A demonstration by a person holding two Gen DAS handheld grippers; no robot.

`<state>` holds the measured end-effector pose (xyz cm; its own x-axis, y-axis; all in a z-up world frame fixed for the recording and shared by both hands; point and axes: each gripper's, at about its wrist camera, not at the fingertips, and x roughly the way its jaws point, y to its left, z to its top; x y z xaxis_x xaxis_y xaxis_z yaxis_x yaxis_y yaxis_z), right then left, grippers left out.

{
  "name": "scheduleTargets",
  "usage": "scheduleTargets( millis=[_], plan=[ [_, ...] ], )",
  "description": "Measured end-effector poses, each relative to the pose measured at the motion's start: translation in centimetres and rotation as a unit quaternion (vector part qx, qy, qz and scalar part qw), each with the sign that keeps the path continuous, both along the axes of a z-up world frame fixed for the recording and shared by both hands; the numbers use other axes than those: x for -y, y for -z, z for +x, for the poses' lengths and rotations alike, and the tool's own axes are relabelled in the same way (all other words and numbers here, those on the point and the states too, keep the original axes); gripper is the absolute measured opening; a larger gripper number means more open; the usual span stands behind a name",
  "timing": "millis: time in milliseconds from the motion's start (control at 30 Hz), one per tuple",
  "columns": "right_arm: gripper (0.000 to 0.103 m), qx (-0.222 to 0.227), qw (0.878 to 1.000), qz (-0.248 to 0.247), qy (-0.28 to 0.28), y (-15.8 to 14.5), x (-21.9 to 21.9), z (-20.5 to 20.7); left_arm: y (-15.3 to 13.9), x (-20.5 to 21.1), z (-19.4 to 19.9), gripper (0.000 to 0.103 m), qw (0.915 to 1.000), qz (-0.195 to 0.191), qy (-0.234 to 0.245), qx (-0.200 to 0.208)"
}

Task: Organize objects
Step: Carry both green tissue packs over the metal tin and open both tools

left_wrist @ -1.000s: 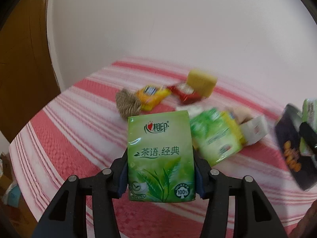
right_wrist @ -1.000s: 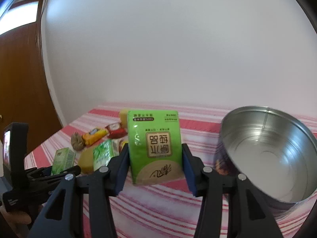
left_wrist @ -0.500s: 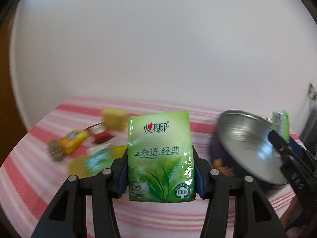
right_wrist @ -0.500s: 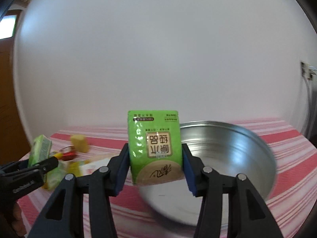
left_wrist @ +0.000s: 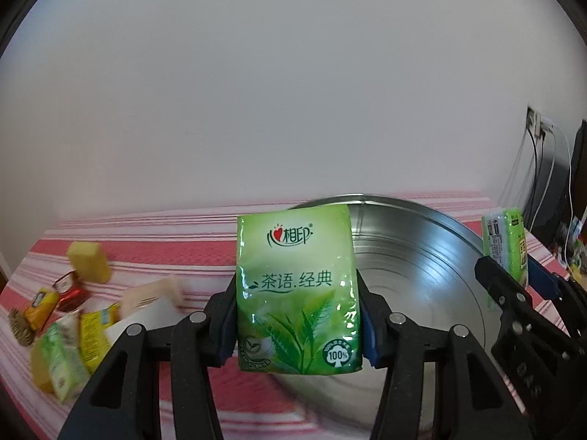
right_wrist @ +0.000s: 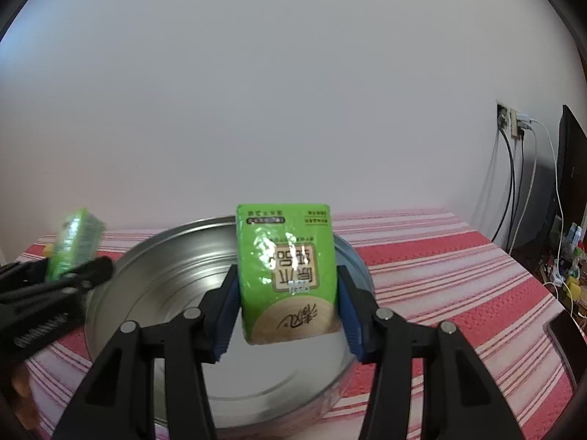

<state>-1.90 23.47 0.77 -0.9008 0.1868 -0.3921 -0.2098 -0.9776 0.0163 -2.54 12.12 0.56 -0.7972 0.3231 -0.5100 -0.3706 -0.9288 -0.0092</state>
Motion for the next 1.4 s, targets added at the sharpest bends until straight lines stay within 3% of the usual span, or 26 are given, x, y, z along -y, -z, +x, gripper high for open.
scheduleTargets(
  millis=[367,1000,1400],
  plan=[
    [0.050,0.021,1.000,0.003,-0.003,0.5,-0.1,-0.3,2.0,-1.2,-1.2,0.055,0.9998,-0.019,0.009,0.007],
    [0.051,0.027,1.000,-0.004,0.007,0.7,-1.1,-0.1,2.1,-2.0,0.5,0.055,0.9987,-0.041,0.022,-0.018],
    [0.053,0.026,1.000,0.000,0.013,0.5,-0.8,0.3,2.4,-1.4,0.5,0.055,0.9989,-0.037,0.028,-0.001]
  ],
)
